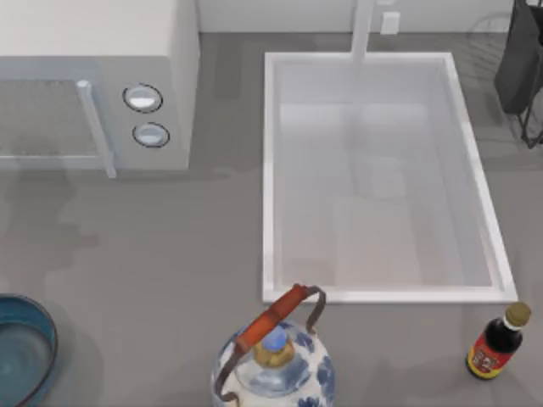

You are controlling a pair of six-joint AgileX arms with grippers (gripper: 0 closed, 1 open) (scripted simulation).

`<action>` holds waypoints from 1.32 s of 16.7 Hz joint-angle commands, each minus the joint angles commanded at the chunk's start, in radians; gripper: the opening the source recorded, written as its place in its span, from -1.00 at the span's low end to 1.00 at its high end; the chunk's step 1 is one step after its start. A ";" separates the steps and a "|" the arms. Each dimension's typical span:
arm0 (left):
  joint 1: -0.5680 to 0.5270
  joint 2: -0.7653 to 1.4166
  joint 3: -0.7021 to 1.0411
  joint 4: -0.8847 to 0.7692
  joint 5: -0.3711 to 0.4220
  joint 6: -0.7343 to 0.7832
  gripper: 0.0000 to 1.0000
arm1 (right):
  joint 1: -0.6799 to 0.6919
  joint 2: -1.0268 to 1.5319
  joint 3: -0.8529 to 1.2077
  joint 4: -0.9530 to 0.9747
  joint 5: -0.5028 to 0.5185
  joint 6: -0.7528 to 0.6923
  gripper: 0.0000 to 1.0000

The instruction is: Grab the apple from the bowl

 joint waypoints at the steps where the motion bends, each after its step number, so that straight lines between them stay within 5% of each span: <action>1: -0.001 -0.007 0.036 -0.036 0.000 -0.001 -1.00 | 0.000 0.000 0.000 0.000 0.000 0.000 1.00; 11: -0.026 0.024 0.113 -0.075 0.000 -0.028 -1.00 | 0.000 0.000 0.000 0.000 0.000 0.000 1.00; 22: -0.434 0.745 0.606 0.070 0.016 -0.425 -1.00 | 0.000 0.000 0.000 0.000 0.000 0.000 1.00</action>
